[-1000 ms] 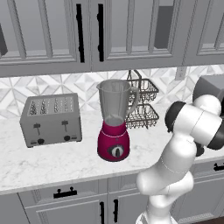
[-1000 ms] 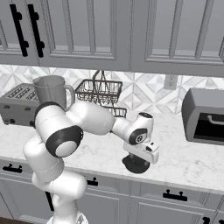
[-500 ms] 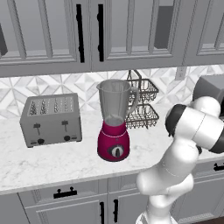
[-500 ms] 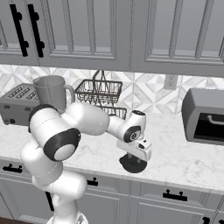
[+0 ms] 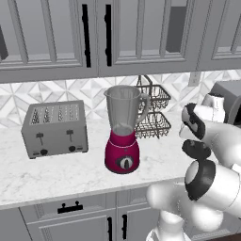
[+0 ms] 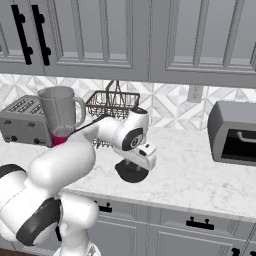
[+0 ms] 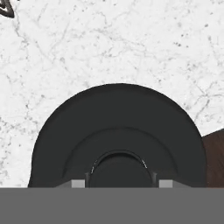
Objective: Close the lid blender by securely placing the lid on top.
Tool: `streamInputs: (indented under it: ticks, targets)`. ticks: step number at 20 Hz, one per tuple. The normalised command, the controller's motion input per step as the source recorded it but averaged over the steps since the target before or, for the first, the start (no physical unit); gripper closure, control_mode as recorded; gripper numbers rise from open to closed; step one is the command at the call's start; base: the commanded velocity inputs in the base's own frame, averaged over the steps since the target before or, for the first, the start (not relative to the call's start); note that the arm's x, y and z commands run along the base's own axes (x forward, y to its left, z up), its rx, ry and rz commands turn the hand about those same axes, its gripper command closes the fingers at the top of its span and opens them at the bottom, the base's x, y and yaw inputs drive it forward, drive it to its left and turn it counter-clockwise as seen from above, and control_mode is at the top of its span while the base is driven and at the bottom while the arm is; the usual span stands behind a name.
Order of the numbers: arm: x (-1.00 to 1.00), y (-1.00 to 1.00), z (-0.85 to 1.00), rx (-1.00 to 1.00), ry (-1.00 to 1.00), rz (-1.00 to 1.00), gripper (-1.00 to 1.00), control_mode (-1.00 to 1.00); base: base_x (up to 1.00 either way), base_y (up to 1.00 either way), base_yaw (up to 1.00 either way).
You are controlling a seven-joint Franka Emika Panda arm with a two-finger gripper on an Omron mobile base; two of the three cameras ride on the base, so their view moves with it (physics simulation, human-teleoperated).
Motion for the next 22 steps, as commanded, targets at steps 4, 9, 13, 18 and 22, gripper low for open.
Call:
streamInputs:
  ticks: [4, 9, 13, 18, 22]
  targets:
    - [-0.51, 1.00, 1.00, -0.05, -0.25, 0.00, 1.00, -1.00, 0.00, 0.00, 0.00]
    - [-0.29, 0.97, 1.00, -0.02, -0.23, 0.00, 1.00, -1.00, 0.00, 0.00, 0.00]
    - [-0.26, 0.73, 1.00, 0.00, -0.17, 0.00, 1.00, -1.00, 0.00, 0.00, 0.00]
    - [-0.49, 0.48, 1.00, -0.01, -0.23, 0.00, 1.00, -1.00, 0.00, 0.00, 0.00]
    - [-0.59, 0.50, 1.00, -0.04, -0.24, 0.03, 1.00, -1.00, 0.00, 0.00, 0.00]
